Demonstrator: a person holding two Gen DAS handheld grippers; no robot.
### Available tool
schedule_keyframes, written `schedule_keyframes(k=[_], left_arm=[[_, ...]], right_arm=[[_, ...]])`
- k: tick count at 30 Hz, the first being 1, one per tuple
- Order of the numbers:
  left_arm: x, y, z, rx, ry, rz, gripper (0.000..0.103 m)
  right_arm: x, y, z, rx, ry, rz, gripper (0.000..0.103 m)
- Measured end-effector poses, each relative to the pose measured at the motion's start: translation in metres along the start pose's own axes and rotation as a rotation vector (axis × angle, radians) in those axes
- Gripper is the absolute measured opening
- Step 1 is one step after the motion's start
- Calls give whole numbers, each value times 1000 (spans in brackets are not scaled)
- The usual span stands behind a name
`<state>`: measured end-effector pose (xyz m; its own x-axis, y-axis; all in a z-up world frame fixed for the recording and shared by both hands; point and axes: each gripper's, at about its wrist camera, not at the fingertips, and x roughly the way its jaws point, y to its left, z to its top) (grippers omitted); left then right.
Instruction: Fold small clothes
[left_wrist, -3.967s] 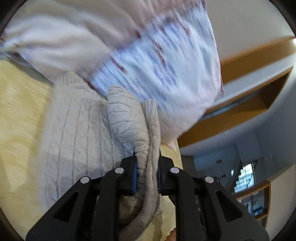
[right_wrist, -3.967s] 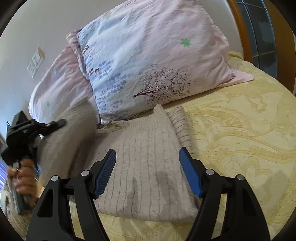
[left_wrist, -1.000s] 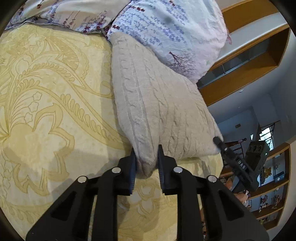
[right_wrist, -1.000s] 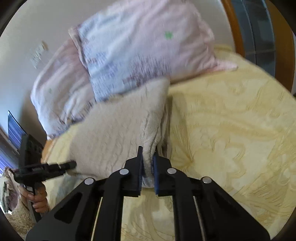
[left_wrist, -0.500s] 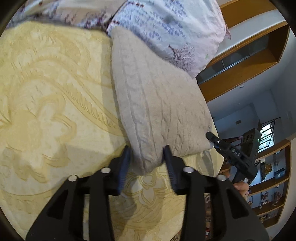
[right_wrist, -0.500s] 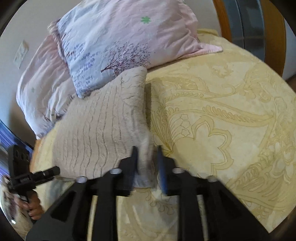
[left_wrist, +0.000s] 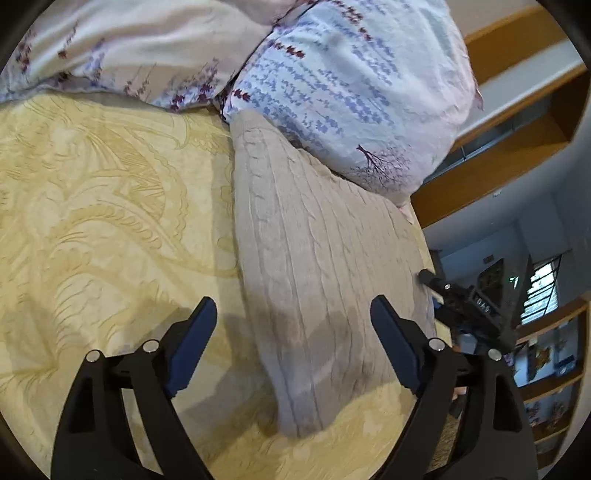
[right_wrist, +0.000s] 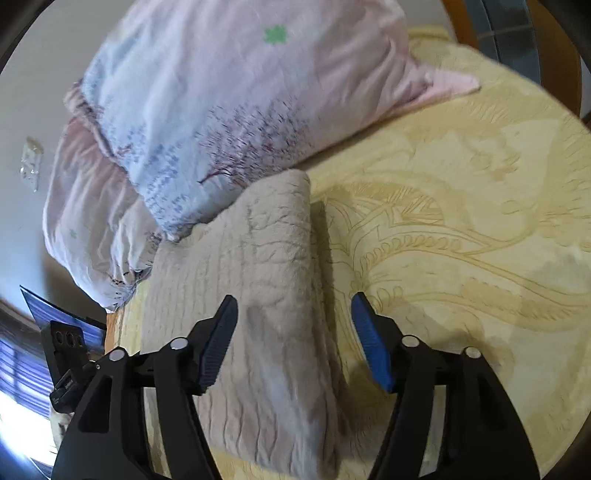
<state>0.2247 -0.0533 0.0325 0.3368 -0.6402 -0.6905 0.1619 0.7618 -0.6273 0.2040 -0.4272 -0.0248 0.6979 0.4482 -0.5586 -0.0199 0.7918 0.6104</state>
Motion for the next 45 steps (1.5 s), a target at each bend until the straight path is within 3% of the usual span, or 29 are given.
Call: schedule_keyframes(k=[4, 9, 11, 16, 18, 21, 23, 30, 36, 38, 39, 41, 43, 45], left_arm=[[18, 4, 8, -35, 36, -28, 85], [32, 5, 15, -54, 44, -60, 85], [34, 5, 16, -61, 40, -79, 84], [41, 3, 17, -76, 38, -89, 67], [40, 6, 16, -94, 37, -113, 48], [30, 9, 16, -101, 29, -160, 37], [18, 6, 14, -68, 21, -163, 37], [-52, 26, 10, 7, -36, -97, 37], [-91, 72, 25, -12, -112, 41, 39], [-82, 98, 28, -74, -93, 95, 41], [-77, 106, 28, -102, -84, 101, 47], [-71, 123, 24, -164, -96, 41, 54], [-74, 122, 21, -159, -107, 47, 58], [-84, 113, 19, -114, -146, 101, 61]], right_arm=[[18, -8, 4, 41, 65, 71, 67], [24, -13, 3, 53, 82, 175, 67], [27, -12, 2, 47, 87, 192, 59], [30, -14, -4, 63, 91, 233, 37], [28, -13, -5, 78, 80, 258, 34], [19, -3, -10, 75, 55, 301, 32], [12, 14, -15, 36, 48, 332, 31], [22, 92, -40, -165, 51, 316, 29], [64, 146, -61, -307, 15, 277, 29], [91, 150, -63, -295, 56, 201, 29], [98, 147, -64, -285, 61, 172, 31], [103, 141, -62, -251, 83, 182, 37], [98, 135, -57, -212, 110, 191, 44], [87, 130, -54, -197, 87, 187, 47]])
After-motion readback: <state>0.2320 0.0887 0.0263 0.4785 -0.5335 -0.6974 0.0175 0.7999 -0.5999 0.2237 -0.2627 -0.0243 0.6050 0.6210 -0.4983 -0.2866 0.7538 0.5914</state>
